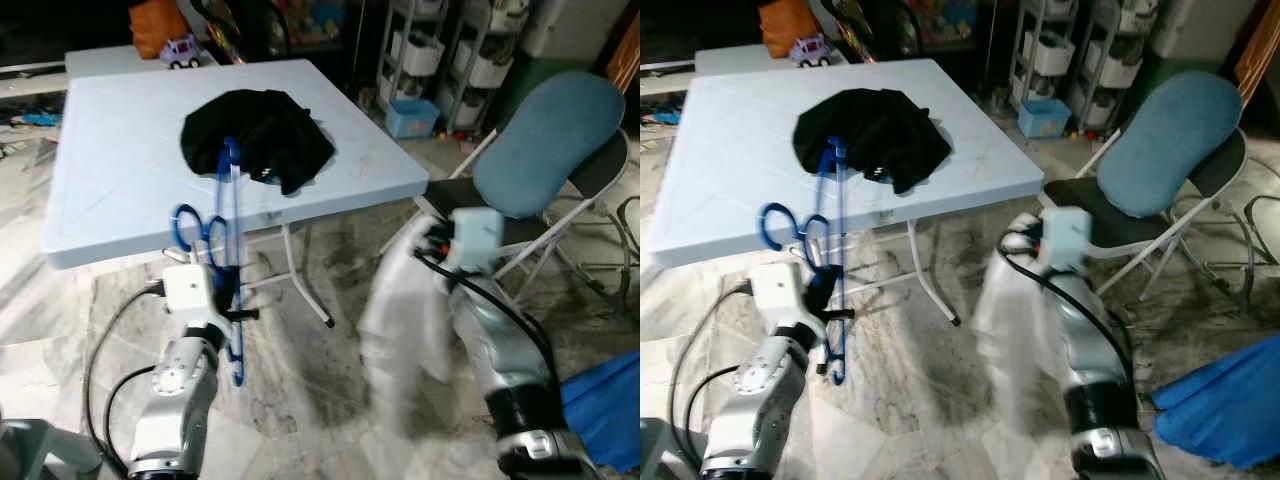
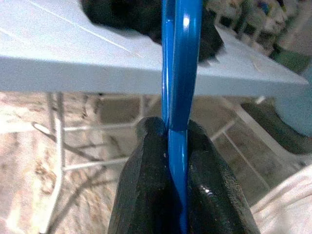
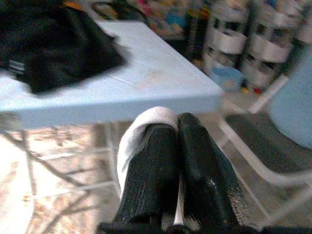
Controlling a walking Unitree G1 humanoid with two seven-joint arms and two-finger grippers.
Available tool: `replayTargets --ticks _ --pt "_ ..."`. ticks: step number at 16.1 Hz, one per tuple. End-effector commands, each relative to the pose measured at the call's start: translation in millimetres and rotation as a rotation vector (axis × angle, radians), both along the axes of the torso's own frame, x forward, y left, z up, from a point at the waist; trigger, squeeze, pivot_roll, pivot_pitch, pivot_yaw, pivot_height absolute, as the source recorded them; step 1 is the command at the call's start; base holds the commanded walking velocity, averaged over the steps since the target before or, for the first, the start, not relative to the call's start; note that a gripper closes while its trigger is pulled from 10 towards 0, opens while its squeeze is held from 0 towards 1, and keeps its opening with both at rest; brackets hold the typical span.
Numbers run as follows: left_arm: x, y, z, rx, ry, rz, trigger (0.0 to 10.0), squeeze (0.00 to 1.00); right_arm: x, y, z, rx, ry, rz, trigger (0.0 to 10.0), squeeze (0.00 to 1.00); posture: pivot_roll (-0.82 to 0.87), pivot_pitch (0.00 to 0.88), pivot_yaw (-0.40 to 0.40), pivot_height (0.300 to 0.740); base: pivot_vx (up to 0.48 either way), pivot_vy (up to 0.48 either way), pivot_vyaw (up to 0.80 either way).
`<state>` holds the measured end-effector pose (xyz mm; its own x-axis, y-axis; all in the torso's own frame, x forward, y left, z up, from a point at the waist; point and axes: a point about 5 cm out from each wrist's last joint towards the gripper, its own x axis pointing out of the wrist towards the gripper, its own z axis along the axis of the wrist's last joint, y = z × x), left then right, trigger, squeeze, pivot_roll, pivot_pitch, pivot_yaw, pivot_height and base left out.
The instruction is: Hang hanger
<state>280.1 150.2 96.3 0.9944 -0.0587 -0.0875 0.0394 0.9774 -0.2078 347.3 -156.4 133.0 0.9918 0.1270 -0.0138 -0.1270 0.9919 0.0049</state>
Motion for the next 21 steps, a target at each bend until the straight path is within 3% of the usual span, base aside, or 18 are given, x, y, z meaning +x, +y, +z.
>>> replayTargets --ticks 1,4,6,11,16,21 --pt "0.2 -1.1 3.7 0.005 -0.019 0.000 10.0 0.00 5.8 2.7 7.8 -0.005 -0.025 0.017 10.0 0.00 0.05 0.000 -0.115 0.740 0.000 0.000 0.00" --pt "1.0 -0.5 5.0 0.031 -0.025 -0.004 10.0 0.00 10.0 8.4 4.6 0.011 -0.025 0.025 10.0 0.00 0.06 0.000 -0.079 0.740 0.000 0.000 0.00" --pt "1.3 3.6 4.1 0.016 -0.019 0.018 10.0 0.00 9.5 11.0 1.0 0.027 -0.028 0.022 10.0 0.00 0.03 0.000 -0.014 0.740 0.000 0.000 0.00" --pt "-1.3 12.0 9.9 -0.040 -0.032 0.018 10.0 0.00 4.9 -3.8 -5.9 0.058 -0.036 -0.053 10.0 0.00 0.00 0.000 0.064 0.740 0.000 0.000 0.00" --pt "1.7 7.3 5.3 -0.052 -0.001 0.014 10.0 0.00 1.7 -15.3 -15.3 0.078 -0.012 -0.111 10.0 0.00 -0.02 0.000 0.075 0.740 0.000 0.000 0.00" --pt "-0.4 5.1 16.8 -0.031 -0.042 0.008 10.0 0.00 -2.0 -7.6 -8.4 0.079 -0.046 -0.066 10.0 0.00 -0.02 0.000 0.067 0.740 0.000 0.000 0.00"
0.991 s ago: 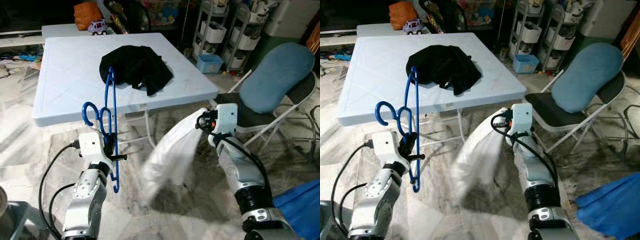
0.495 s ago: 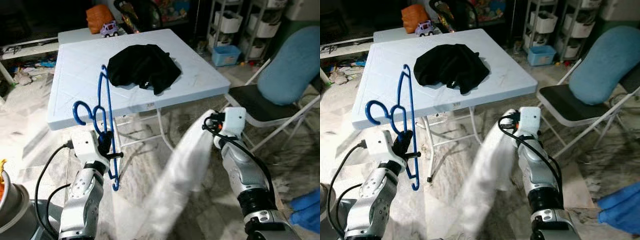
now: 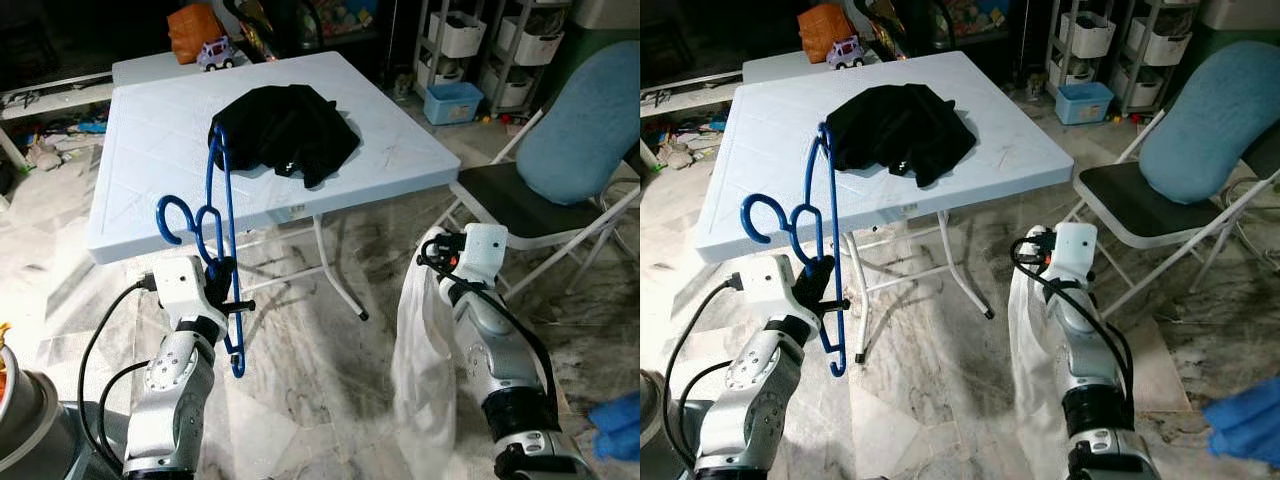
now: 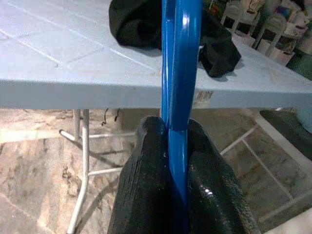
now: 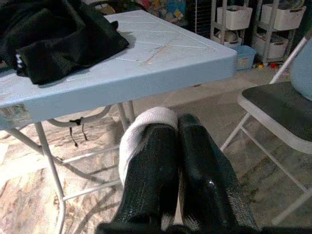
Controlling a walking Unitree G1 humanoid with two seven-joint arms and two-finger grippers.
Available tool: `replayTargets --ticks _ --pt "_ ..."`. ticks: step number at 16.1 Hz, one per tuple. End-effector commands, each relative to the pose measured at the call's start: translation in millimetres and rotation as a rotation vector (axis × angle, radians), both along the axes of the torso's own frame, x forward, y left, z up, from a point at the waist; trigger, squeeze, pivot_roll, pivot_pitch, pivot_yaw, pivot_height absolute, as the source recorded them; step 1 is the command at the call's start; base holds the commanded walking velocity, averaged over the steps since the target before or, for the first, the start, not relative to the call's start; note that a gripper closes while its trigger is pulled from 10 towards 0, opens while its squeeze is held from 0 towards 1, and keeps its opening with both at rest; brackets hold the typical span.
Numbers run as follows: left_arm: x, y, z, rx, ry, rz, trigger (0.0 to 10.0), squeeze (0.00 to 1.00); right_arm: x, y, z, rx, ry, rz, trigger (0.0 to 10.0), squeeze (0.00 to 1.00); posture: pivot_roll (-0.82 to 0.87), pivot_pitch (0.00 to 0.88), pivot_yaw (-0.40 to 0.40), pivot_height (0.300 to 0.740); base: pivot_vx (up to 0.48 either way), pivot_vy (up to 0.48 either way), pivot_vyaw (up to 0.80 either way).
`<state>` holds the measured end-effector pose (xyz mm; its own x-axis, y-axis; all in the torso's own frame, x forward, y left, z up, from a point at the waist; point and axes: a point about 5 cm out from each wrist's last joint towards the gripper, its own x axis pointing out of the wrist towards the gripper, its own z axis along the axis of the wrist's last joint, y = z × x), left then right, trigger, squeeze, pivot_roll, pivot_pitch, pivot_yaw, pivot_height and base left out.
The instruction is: Hang hanger
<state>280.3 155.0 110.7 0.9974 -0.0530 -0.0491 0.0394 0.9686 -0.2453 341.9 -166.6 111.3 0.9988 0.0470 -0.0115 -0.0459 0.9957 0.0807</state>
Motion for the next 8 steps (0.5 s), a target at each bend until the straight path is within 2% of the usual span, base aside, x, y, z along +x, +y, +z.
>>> replayTargets --ticks 1,2,4,8 --pt "-1.9 1.0 6.0 0.031 -0.015 0.006 10.0 0.00 2.7 7.6 15.9 -0.004 -0.066 0.043 10.0 0.00 -0.01 0.000 0.067 0.740 0.000 0.000 0.00" --pt "-3.8 1.5 12.8 0.089 -0.045 0.009 10.0 0.00 2.0 12.9 20.1 -0.001 -0.088 0.068 10.0 0.00 -0.01 0.000 0.065 0.740 0.000 0.000 0.00" --pt "-6.8 4.5 20.3 0.129 -0.070 0.051 10.0 0.00 1.6 20.1 31.4 0.025 -0.129 0.104 10.0 0.00 -0.01 0.000 0.067 0.740 0.000 0.000 0.00" --pt "-13.1 0.8 16.7 0.132 -0.047 0.054 10.0 0.00 2.2 20.7 41.1 0.036 -0.153 0.111 10.0 0.00 -0.02 0.000 0.071 0.740 0.000 0.000 0.73"
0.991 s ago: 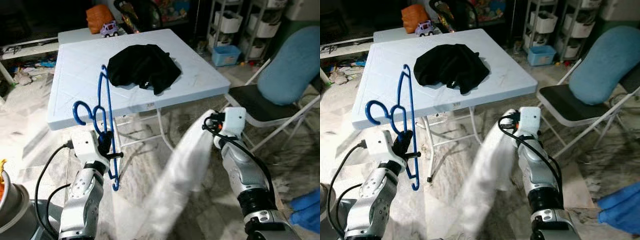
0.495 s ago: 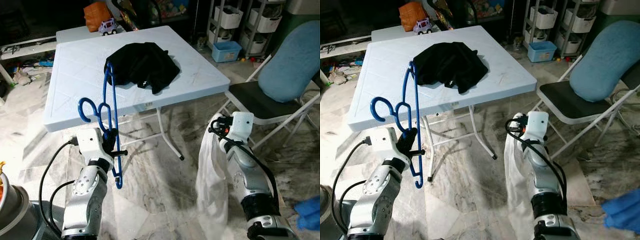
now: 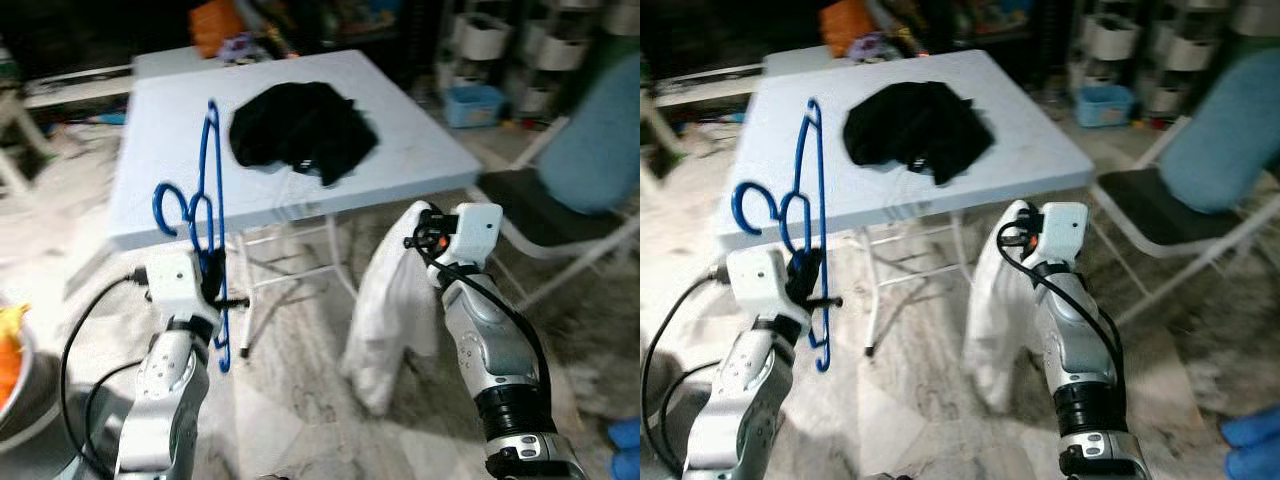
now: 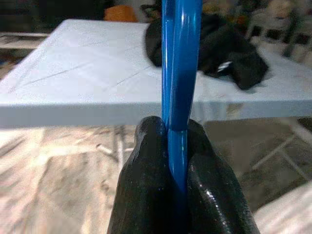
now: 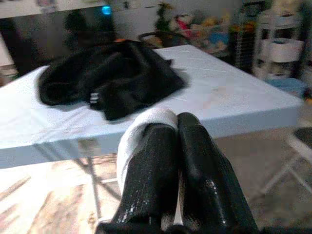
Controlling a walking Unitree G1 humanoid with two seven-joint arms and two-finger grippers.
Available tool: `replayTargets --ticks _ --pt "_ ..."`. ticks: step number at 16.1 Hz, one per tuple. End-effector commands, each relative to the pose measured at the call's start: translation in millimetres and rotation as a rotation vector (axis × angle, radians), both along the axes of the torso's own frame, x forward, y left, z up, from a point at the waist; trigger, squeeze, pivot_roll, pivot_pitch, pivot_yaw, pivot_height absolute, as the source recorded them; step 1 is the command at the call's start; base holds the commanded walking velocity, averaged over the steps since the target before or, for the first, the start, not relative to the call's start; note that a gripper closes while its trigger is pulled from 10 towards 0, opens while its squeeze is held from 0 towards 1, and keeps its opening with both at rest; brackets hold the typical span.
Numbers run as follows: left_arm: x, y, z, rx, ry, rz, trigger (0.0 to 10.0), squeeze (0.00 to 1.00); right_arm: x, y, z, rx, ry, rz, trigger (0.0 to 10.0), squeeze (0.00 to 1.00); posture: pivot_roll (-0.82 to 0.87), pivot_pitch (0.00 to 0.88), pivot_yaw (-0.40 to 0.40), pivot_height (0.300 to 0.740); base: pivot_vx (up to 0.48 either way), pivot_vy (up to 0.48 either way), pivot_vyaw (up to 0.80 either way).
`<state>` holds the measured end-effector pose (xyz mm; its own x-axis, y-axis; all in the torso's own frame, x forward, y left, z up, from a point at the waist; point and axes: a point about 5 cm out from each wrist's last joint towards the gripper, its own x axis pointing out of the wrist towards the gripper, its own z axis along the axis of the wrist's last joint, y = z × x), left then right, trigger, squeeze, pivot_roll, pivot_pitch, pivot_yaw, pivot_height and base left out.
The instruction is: Hang hanger
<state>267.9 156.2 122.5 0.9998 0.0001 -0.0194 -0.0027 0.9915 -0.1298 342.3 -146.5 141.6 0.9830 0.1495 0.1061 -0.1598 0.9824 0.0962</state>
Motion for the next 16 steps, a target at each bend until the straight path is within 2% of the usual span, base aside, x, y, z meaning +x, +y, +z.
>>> replayTargets --ticks 1,3,7,13,16 --pt "-1.3 -0.4 4.2 0.003 -0.011 0.004 10.0 0.00 1.6 -0.6 10.3 0.010 -0.035 0.003 10.0 0.00 -0.02 0.000 0.071 0.740 0.000 0.000 0.61" --pt "-1.5 0.7 5.5 -0.012 -0.007 0.010 10.0 0.00 0.3 -3.2 10.7 0.014 -0.030 -0.005 10.0 0.00 -0.02 0.000 0.077 0.740 0.137 0.000 0.56" --pt "0.4 3.6 8.7 -0.005 -0.009 0.014 10.0 0.00 -1.0 -2.0 11.0 0.023 -0.031 -0.002 10.0 0.00 -0.02 0.000 0.081 0.740 0.327 0.000 0.00" --pt "-0.2 2.8 12.1 -0.013 -0.017 0.013 10.0 0.00 0.9 -1.4 17.0 0.023 -0.050 0.017 10.0 0.00 -0.02 0.000 0.081 0.740 0.364 0.000 0.54" --pt "-0.4 3.4 12.6 -0.011 -0.016 0.017 10.0 0.00 0.5 -0.7 17.5 0.026 -0.051 0.025 10.0 0.00 -0.02 0.000 0.081 0.740 0.421 0.000 0.00"
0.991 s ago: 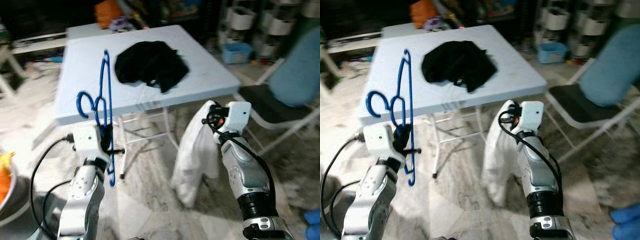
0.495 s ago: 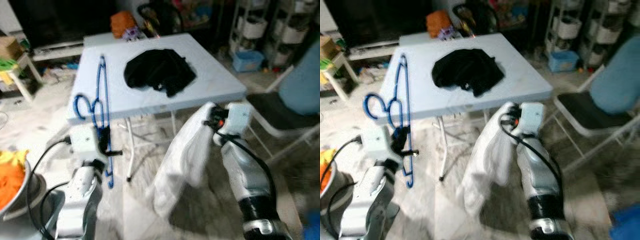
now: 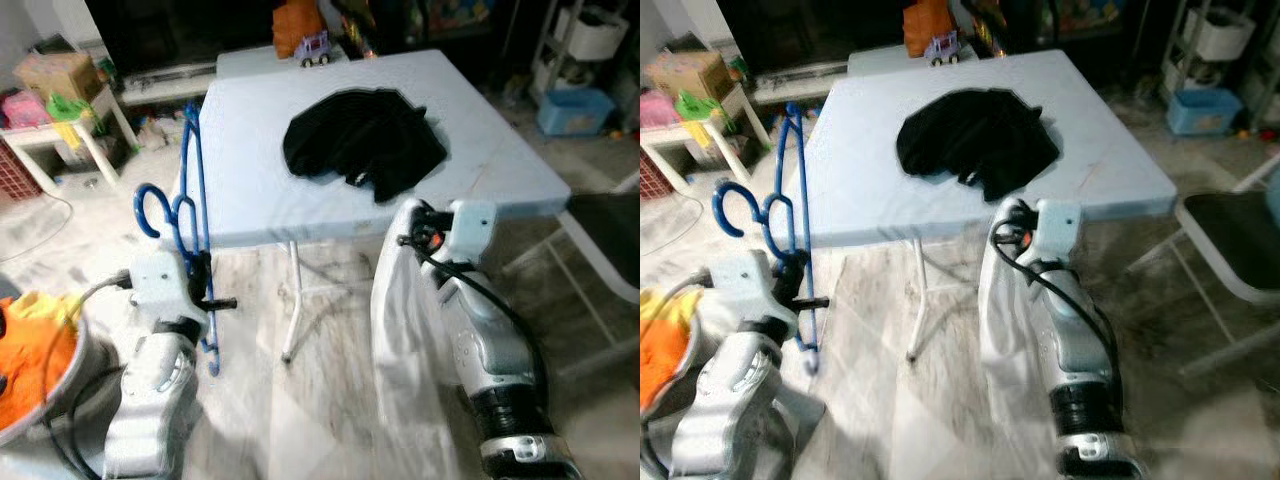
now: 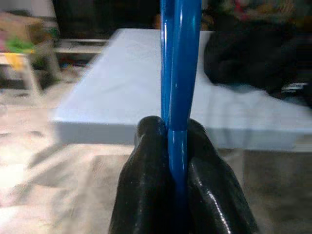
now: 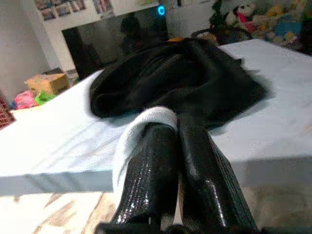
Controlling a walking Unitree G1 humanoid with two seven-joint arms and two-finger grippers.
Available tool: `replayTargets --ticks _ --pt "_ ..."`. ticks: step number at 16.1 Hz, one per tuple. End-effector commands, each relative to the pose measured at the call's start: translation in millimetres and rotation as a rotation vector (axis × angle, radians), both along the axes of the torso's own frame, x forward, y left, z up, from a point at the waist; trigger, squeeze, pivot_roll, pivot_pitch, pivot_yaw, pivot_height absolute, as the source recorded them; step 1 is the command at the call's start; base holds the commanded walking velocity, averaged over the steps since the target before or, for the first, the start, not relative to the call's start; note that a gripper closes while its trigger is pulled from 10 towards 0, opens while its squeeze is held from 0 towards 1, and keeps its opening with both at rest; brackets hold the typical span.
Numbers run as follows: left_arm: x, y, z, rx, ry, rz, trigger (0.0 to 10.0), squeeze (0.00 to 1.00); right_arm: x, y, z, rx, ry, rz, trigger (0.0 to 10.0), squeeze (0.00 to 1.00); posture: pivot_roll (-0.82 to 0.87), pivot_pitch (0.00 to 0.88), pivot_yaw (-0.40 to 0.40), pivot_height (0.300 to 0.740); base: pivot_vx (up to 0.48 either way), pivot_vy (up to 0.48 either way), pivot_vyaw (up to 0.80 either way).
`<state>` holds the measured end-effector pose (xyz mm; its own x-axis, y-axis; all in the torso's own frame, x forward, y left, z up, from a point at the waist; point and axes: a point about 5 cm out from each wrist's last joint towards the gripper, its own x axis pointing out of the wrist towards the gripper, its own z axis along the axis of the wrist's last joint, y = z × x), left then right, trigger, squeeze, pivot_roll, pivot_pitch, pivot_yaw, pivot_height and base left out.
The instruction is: Hang hanger
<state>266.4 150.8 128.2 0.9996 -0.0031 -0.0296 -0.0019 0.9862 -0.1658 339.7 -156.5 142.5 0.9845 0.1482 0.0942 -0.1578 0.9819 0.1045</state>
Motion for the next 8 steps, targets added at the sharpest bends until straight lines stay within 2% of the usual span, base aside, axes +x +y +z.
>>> replayTargets --ticks 1,2,8 --pt "1.1 8.9 7.0 0.026 -0.026 0.017 10.0 0.00 2.4 10.9 15.7 0.007 -0.067 0.037 10.0 0.00 -0.02 0.000 0.079 0.740 0.405 0.259 0.00" --pt "1.2 9.0 7.0 0.026 -0.025 0.018 10.0 0.00 2.3 11.4 15.6 0.007 -0.067 0.039 10.0 0.00 -0.02 0.000 0.079 0.740 0.401 0.262 0.00" --pt "0.0 8.1 4.9 0.025 -0.016 0.025 10.0 0.00 1.7 13.8 16.7 -0.003 -0.074 0.063 10.0 0.00 -0.02 0.000 0.072 0.740 0.399 0.266 0.59"
